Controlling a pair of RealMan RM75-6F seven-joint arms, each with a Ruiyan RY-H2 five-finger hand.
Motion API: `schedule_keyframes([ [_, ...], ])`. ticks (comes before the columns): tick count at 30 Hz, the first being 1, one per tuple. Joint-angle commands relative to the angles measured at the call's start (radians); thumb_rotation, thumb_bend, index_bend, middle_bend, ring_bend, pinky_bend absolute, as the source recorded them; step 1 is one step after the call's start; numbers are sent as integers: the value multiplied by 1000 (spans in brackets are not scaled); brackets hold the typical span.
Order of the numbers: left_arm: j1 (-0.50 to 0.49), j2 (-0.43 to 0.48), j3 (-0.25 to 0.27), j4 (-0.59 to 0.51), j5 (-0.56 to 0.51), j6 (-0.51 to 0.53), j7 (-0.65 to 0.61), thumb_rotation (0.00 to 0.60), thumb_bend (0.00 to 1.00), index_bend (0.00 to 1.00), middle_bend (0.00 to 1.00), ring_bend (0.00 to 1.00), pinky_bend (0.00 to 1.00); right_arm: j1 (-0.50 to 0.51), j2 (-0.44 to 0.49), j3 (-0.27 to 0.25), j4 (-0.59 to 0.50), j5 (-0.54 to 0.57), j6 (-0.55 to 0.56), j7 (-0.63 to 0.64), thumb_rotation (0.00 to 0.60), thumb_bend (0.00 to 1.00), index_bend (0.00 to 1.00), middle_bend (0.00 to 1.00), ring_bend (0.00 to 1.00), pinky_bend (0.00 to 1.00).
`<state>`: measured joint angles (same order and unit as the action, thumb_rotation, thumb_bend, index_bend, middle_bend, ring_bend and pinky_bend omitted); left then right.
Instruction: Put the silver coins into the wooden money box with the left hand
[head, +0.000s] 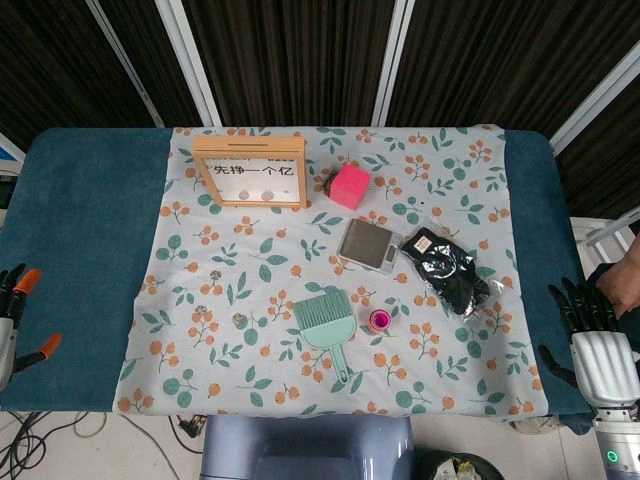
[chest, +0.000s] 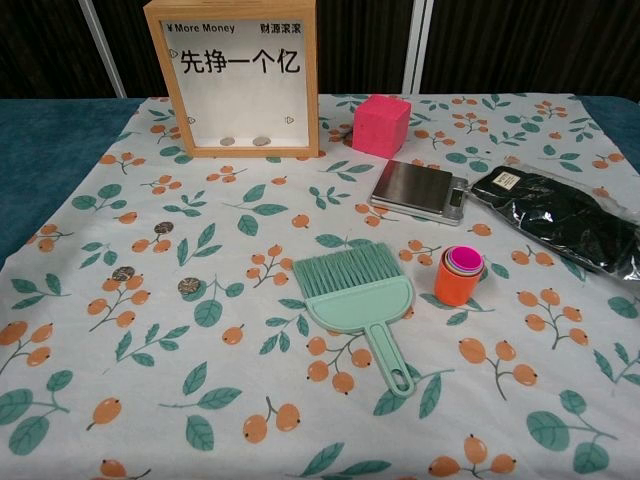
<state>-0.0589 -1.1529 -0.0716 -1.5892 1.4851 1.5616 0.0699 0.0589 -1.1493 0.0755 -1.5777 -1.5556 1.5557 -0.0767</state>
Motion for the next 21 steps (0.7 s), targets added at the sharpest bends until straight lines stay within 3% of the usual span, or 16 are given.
schedule_keyframes([
  [1,3,0,-2,1,-2,5,0,600,185,99,0,0,0,-1,1,0,-5,3,-1,-2,600,358,56,21,0,0],
  [21,-3,12,3,-3,1,-16,-21,600,148,129,0,0,0,-4,1,5,-8,15,3,-3,600,358,56,21,0,0],
])
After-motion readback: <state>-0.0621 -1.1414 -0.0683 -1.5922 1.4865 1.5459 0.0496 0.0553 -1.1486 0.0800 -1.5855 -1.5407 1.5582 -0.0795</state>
